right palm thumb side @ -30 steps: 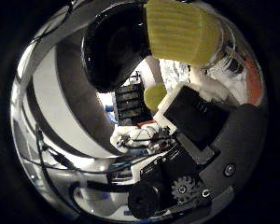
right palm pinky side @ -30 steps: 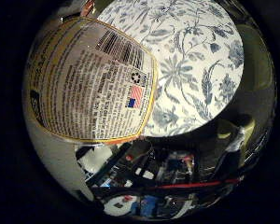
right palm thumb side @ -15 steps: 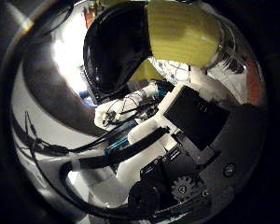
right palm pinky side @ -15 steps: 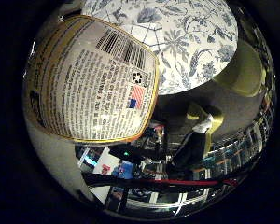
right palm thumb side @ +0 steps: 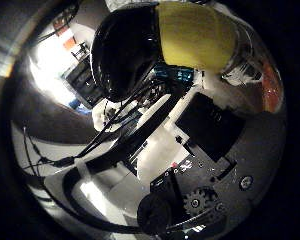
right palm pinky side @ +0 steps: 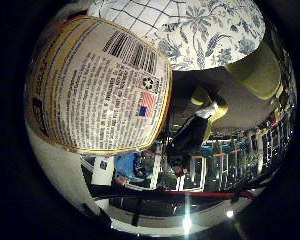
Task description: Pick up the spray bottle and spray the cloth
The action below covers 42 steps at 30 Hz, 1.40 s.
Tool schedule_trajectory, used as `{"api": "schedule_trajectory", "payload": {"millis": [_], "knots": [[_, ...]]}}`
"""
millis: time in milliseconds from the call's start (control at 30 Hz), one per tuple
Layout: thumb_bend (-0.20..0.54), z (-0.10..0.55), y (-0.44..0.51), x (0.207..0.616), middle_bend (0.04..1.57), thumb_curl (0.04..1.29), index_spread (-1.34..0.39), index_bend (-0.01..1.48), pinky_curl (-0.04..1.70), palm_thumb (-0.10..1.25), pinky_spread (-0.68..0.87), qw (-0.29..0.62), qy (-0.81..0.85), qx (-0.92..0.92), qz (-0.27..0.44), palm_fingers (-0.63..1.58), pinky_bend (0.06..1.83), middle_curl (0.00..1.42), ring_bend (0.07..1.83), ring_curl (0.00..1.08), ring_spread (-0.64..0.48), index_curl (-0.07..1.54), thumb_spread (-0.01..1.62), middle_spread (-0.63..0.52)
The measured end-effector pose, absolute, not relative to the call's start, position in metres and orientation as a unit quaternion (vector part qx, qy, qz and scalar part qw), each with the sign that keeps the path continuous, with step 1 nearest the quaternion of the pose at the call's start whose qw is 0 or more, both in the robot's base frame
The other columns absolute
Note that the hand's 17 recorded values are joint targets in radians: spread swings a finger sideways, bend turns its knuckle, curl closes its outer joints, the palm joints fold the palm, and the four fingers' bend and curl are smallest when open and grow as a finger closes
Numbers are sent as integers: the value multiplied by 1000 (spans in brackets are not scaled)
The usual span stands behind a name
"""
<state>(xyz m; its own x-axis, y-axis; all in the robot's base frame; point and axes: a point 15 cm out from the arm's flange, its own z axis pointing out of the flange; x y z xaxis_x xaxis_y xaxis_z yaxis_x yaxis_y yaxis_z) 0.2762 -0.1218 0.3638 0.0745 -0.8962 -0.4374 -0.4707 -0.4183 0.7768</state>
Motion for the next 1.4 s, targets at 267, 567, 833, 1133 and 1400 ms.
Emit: {"api": "schedule_trajectory", "payload": {"millis": [267, 567, 833, 1133, 1400], "knots": [[-14, 325, -115, 266, 1413, 796, -212, 1154, 1303, 945, -211, 271, -490, 656, -506, 1150, 1065, 650, 1394, 737, -200, 767, 908, -96], [-16, 287, -115, 267, 1412, 776, -211, 1146, 1296, 953, -215, 294, -496, 644, -502, 1150, 1068, 651, 1394, 737, -200, 762, 945, -97], [-15, 292, -105, 272, 1411, 766, -216, 1146, 1287, 961, -216, 265, -501, 658, -496, 1150, 1072, 652, 1394, 737, -200, 760, 954, -97], [-14, 343, -31, 281, 1407, 769, -220, 1147, 1281, 992, -216, 140, -480, 733, -462, 1150, 1075, 649, 1394, 737, -200, 759, 938, -96], [-14, 383, 65, 292, 1408, 779, -218, 1140, 1276, 1031, -215, 2, -407, 789, -461, 1150, 1071, 647, 1398, 739, -201, 754, 892, -96]]}}
